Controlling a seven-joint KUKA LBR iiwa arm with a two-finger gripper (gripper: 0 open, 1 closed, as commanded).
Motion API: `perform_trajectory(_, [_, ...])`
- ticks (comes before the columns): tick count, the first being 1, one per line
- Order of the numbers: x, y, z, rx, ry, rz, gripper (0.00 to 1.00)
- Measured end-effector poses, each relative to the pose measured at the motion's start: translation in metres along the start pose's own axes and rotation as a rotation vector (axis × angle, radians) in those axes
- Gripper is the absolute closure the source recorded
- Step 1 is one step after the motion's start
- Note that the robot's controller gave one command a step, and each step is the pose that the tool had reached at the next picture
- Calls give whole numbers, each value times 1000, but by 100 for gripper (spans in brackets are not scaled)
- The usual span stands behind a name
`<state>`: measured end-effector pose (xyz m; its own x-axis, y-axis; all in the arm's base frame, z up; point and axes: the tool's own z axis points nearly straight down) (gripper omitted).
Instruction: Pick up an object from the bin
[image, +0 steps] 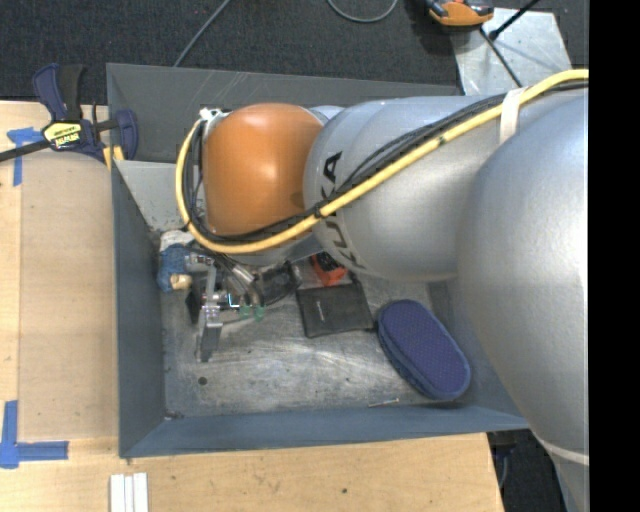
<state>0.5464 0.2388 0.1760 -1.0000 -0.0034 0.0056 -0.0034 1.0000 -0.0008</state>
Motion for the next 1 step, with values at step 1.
perform_trajectory(1, [-36,-47,87,1,-4,87,0])
